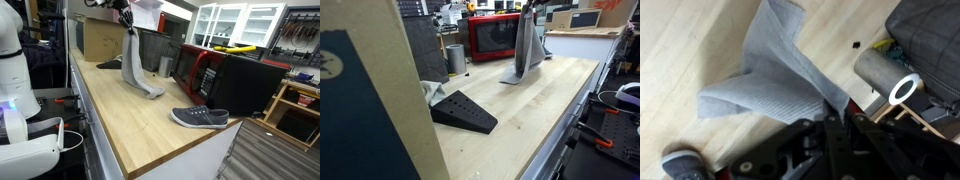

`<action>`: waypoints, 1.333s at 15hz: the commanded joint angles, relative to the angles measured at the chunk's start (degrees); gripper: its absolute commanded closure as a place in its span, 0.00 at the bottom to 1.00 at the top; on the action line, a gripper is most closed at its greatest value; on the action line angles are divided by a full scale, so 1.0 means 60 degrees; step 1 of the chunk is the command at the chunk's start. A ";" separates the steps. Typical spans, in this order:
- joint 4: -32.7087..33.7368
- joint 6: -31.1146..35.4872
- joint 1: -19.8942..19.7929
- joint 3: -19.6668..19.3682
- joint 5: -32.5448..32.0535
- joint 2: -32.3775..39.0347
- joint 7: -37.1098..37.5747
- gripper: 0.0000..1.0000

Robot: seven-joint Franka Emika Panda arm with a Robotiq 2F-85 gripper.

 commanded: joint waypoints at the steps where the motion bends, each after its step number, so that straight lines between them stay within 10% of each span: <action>1: -0.0911 -0.0207 0.0750 0.0085 0.0979 -0.0427 -0.0368 0.98; 13: -0.1249 -0.1462 0.2071 -0.0342 0.3399 -0.0504 -0.1369 0.98; 14: -0.1249 -0.1599 0.2059 -0.0432 0.3566 -0.0546 -0.1601 0.71; 20: -0.1308 -0.2126 0.1069 -0.0697 0.3125 -0.1454 -0.2583 0.30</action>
